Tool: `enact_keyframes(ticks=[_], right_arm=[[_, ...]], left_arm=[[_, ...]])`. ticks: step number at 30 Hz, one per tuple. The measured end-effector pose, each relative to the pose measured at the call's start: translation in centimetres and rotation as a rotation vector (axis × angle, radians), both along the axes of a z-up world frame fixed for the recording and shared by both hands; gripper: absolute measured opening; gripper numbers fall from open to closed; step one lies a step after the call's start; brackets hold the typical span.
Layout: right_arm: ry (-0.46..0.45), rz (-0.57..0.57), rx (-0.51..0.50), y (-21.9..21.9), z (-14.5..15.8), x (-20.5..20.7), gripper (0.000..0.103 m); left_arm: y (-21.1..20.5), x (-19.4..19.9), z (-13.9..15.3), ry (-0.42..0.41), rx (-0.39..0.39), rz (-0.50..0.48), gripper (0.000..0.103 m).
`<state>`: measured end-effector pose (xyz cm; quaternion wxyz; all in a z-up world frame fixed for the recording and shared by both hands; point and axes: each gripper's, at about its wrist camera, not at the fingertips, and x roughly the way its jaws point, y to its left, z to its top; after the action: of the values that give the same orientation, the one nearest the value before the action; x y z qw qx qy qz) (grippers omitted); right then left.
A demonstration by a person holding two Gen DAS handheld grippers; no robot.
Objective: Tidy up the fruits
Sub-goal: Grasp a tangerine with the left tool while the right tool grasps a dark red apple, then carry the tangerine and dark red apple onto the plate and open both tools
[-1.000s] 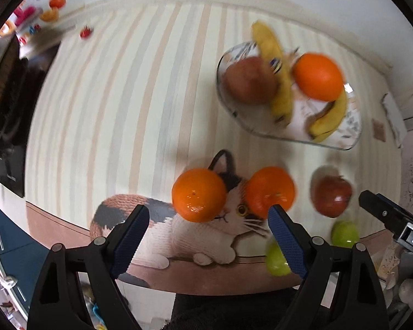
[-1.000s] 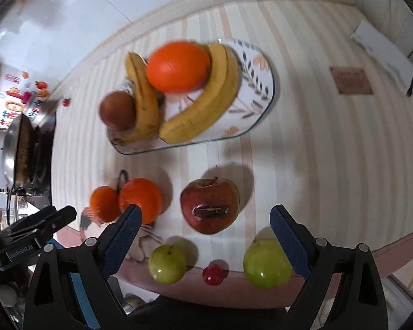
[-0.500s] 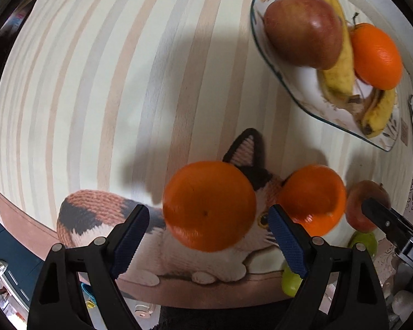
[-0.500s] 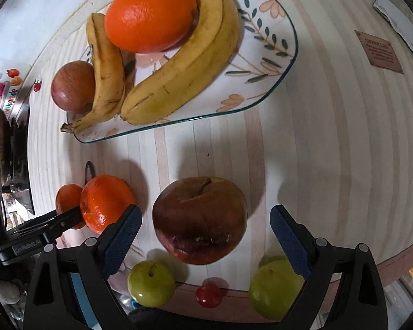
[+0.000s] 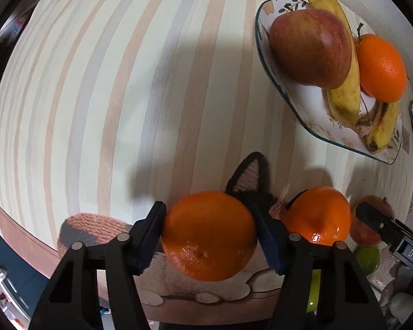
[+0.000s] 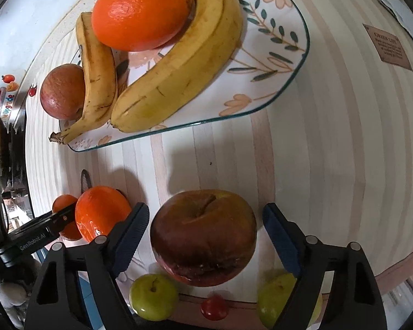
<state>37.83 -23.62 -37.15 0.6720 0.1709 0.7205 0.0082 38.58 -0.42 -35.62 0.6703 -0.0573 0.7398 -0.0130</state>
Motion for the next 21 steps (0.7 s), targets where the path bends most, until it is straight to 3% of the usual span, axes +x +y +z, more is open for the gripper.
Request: enact_keyframes(ticks=[4, 10, 21], right_arm=[[-0.009, 0.017, -0.021, 0.9, 0.3, 0.2, 0.073], [0.003, 0.007, -0.008, 1.5, 0.2, 0.2, 0.073], [-0.036, 0.023, -0.054, 4.0, 0.0, -0.9, 0.069]], left_arm=[[-0.3, 0.6, 0.1, -0.014, 0.002, -0.017, 0.061], [0.0, 0.7, -0.5, 0.014, -0.03, -0.02, 0.063], [-2.2, -0.7, -0.3, -0.006, 0.011, -0.07, 0.061]])
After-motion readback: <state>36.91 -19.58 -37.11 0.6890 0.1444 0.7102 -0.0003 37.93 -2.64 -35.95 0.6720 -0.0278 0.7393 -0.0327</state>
